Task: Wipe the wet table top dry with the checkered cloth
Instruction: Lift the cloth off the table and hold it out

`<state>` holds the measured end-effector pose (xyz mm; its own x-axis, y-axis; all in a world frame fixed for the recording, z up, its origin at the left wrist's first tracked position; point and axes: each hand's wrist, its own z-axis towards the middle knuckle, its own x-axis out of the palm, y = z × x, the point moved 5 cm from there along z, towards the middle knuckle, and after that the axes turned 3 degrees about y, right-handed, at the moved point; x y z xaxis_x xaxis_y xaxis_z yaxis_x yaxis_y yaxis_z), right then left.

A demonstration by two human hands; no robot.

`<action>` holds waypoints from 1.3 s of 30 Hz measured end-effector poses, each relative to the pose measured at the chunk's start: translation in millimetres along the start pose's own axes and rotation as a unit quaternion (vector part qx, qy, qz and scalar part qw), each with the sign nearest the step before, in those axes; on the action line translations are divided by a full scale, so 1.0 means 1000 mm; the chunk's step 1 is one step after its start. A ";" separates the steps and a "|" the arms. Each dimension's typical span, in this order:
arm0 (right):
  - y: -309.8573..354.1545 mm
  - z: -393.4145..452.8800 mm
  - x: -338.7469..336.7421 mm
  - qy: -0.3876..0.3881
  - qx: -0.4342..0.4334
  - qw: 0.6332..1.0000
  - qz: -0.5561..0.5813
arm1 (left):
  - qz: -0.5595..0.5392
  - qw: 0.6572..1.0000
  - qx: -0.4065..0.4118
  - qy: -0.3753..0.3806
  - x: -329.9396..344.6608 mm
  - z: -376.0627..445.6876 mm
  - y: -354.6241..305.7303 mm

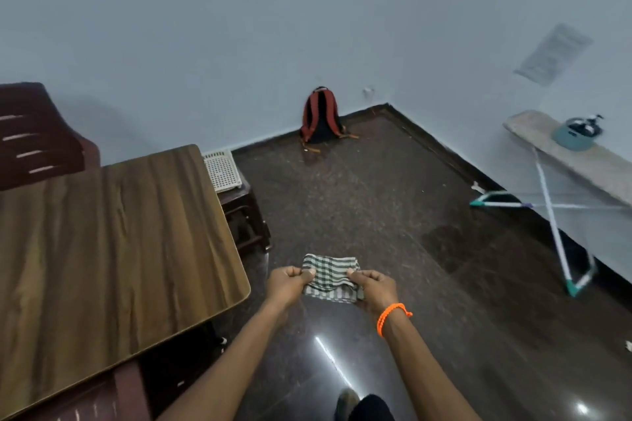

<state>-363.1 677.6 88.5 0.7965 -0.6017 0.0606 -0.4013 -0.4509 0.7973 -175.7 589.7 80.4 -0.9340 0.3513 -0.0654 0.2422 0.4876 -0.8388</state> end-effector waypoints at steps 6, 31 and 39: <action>0.074 0.126 0.053 0.078 -0.006 0.995 -0.056 | -0.009 0.995 -0.016 -0.093 -0.013 0.108 -0.050; 0.279 0.489 0.386 0.256 0.004 0.923 -0.287 | -0.129 0.944 -0.069 -0.297 -0.184 0.456 -0.221; 0.293 0.579 0.503 0.286 0.001 0.884 -0.369 | -0.153 0.910 -0.125 -0.364 -0.248 0.561 -0.213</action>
<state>-341.7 -139.1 5.4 0.9399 0.2890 -0.1818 0.3235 -0.5834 0.7450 -143.0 -50.0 -28.2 -0.8726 -0.4093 -0.2666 -0.0909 0.6723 -0.7347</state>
